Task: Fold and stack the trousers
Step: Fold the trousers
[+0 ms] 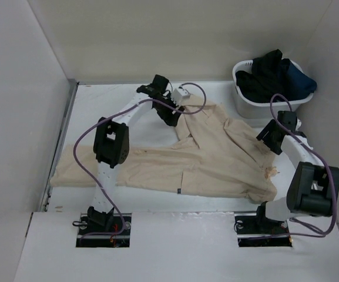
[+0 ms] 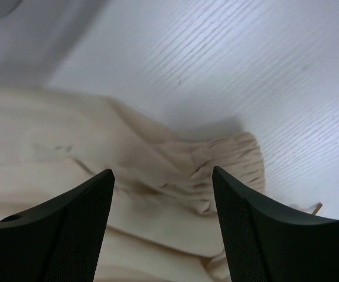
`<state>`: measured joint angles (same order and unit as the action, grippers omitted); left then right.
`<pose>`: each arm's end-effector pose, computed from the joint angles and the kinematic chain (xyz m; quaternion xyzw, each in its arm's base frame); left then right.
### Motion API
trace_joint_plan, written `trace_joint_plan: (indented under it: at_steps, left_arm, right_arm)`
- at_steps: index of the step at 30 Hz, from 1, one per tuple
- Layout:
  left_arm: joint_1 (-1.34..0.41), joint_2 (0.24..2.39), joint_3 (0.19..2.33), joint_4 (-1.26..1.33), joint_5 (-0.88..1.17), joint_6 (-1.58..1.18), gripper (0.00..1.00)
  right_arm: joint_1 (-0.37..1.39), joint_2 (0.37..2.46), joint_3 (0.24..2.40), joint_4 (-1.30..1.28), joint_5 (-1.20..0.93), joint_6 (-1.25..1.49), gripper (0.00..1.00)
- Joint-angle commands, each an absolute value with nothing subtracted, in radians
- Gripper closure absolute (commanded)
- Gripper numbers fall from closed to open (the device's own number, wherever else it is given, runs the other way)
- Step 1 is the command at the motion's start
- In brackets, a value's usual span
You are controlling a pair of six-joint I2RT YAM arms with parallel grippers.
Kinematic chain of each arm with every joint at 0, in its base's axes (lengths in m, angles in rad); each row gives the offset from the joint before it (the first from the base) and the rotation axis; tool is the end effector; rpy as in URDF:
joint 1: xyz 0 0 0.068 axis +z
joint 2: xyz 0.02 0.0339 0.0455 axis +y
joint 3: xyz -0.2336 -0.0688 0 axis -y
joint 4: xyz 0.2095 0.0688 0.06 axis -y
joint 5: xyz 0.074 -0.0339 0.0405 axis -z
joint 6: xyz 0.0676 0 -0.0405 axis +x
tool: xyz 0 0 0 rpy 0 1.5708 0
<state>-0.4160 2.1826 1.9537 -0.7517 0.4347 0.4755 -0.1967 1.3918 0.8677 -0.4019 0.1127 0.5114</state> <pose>0.3975 -0.2067 0.2032 0.4594 0.8159 -0.1978 0.2900 0.2679 -0.0611 0.1776 0.3451 0.8821 -0.0032 0.3208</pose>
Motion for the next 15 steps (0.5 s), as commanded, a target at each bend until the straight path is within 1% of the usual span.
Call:
trace_joint_plan:
  at_steps: [1, 3, 4, 5, 7, 11, 15]
  left_arm:
    - [-0.416, 2.236, 2.016, -0.825, 0.469, 0.368, 0.38]
    - [-0.435, 2.281, 2.045, -0.825, 0.483, 0.332, 0.38]
    - [-0.444, 2.296, 2.049, -0.822, 0.492, 0.316, 0.39]
    - [-0.452, 2.302, 2.046, -0.816, 0.497, 0.304, 0.39]
    - [-0.465, 2.318, 2.036, -0.811, 0.505, 0.281, 0.39]
    - [-0.476, 2.350, 2.029, -0.807, 0.520, 0.233, 0.41]
    - [-0.459, 2.341, 2.020, -0.747, 0.603, 0.163, 0.42]
  right_arm:
    - [-0.237, 1.455, 0.945, -0.302, 0.137, 0.491, 0.28]
    - [-0.242, 1.515, 0.983, -0.317, 0.121, 0.471, 0.26]
    - [-0.240, 1.537, 0.998, -0.337, 0.103, 0.462, 0.24]
    - [-0.240, 1.548, 1.006, -0.348, 0.095, 0.456, 0.17]
    - [-0.236, 1.557, 1.002, -0.354, 0.086, 0.446, 0.15]
    - [-0.232, 1.568, 0.996, -0.359, 0.084, 0.417, 0.16]
    - [-0.228, 1.562, 0.996, -0.364, 0.087, 0.396, 0.21]
